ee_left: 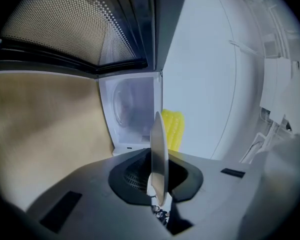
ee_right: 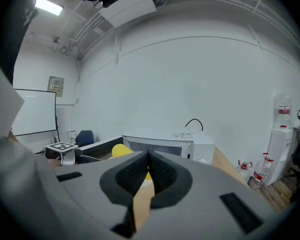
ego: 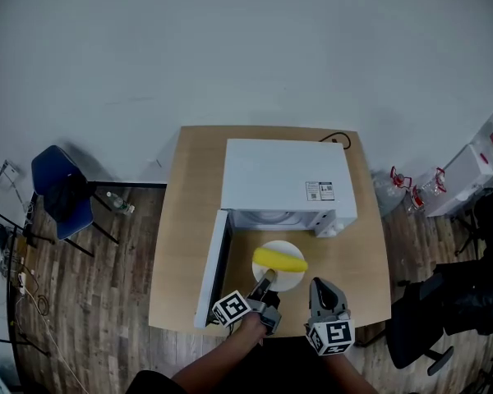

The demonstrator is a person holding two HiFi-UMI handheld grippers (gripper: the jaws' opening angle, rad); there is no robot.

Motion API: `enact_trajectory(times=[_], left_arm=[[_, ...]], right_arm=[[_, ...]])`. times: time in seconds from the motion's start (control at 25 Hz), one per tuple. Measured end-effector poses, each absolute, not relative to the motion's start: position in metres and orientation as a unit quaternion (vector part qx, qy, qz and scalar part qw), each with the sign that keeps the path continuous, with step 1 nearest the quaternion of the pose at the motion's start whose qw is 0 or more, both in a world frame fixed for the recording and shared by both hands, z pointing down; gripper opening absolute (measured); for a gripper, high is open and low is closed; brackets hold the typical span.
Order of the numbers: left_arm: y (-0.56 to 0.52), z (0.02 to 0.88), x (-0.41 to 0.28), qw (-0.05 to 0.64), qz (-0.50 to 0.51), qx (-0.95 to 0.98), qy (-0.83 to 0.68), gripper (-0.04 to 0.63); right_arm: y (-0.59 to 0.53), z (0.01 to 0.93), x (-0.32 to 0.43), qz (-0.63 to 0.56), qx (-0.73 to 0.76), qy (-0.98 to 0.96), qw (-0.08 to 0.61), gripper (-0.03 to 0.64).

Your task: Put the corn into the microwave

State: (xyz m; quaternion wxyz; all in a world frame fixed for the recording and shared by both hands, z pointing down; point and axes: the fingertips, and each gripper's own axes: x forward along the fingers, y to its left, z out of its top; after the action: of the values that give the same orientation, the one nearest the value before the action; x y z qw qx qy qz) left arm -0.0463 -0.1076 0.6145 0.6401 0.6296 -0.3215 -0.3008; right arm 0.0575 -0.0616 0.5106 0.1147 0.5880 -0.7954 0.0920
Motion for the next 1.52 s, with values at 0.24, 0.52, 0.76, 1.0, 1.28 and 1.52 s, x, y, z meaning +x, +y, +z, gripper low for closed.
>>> enact_trajectory(times=[0.24, 0.52, 0.76, 1.0, 1.28, 1.52], left_arm=[[-0.142, 0.637, -0.045, 0.648, -0.314, 0.601, -0.347, 0.021], [-0.175, 0.662, -0.057, 0.637, -0.31, 0.597, -0.376, 0.021], [-0.19, 0.679, -0.056, 0.638, -0.297, 0.597, -0.385, 0.021], [-0.205, 0.706, -0.054, 0.641, -0.31, 0.576, -0.402, 0.021], [-0.227, 0.723, -0.06, 0.641, -0.327, 0.559, -0.413, 0.021], [-0.252, 0.727, -0.062, 0.632, -0.343, 0.554, -0.42, 0.021]], right_arm=[[-0.103, 0.519, 0.063, 0.107, 0.579, -0.801, 0.111, 0.06], [-0.14, 0.523, 0.068, 0.106, 0.568, -0.808, 0.117, 0.06], [-0.163, 0.542, 0.075, 0.117, 0.568, -0.804, 0.132, 0.06], [-0.185, 0.561, 0.078, 0.118, 0.575, -0.798, 0.14, 0.06], [-0.193, 0.576, 0.074, 0.13, 0.557, -0.806, 0.154, 0.06], [-0.196, 0.583, 0.076, 0.137, 0.555, -0.805, 0.158, 0.06]])
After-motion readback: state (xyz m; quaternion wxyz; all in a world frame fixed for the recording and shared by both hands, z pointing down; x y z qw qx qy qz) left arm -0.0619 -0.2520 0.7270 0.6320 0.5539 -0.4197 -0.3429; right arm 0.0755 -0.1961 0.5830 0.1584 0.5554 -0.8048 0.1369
